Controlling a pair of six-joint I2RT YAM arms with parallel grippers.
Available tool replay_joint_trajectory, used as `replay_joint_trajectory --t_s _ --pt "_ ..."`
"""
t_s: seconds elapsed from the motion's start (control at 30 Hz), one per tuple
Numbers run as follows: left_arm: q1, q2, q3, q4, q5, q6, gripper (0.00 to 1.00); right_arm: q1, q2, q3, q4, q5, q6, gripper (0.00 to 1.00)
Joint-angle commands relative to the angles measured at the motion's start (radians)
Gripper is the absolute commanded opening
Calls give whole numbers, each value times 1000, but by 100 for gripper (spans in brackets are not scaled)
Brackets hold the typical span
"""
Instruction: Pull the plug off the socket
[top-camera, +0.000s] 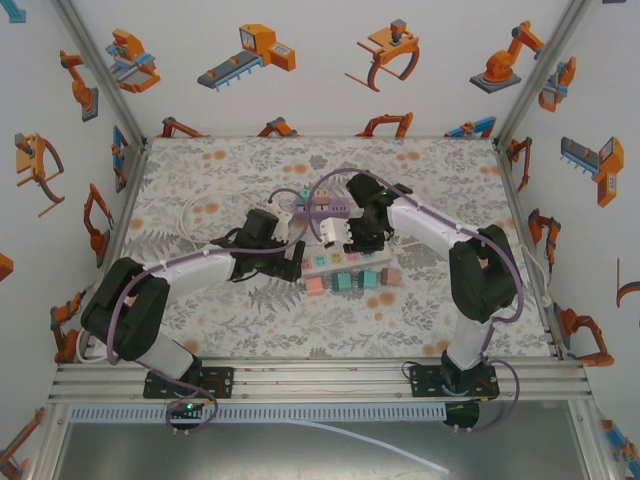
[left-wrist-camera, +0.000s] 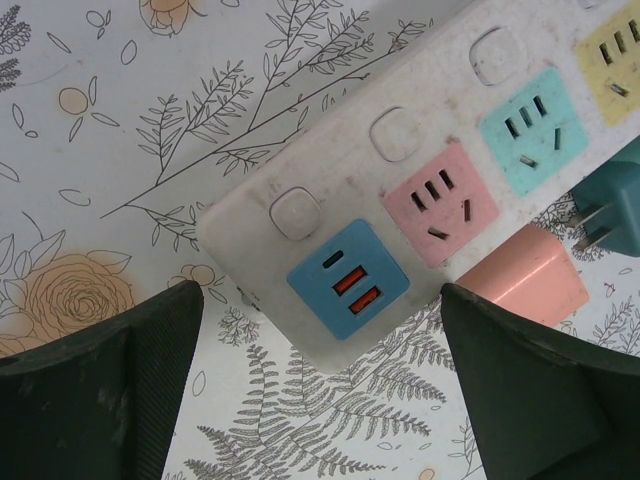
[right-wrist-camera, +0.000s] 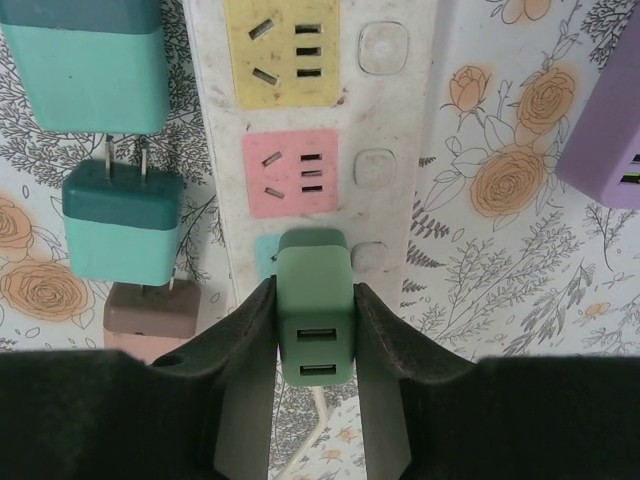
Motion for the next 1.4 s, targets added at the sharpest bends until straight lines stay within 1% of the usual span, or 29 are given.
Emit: replay_joint_trajectory --t_s 0.0,0.27,0.53,0.9,1.07,1.17,1.23,1.3,1.37 --pt "6 41 9 -16 -20 -4 94 0 -2 54 -10 -50 2 24" --pt "6 54 10 -26 -34 -3 94 -11 -2 71 -24 -68 12 22" --pt "8 45 19 -36 -32 -6 94 -12 -14 77 -27 -62 18 22" --pt "7 3 58 -64 -25 -6 94 -12 -73 64 -27 -67 43 22" --pt "7 -50 73 -79 -44 -3 94 -12 -131 41 -23 -75 62 21" --pt "7 -100 80 -89 -48 -7 94 -12 -183 24 18 -76 132 21" --pt "6 -141 81 -98 -49 -11 94 -12 -214 20 50 -74 208 21" --pt "5 -191 75 -104 -49 -12 94 -12 -255 12 94 -98 311 21" --pt "0 -253 64 -115 -51 -15 94 -12 -304 -6 163 -127 458 20"
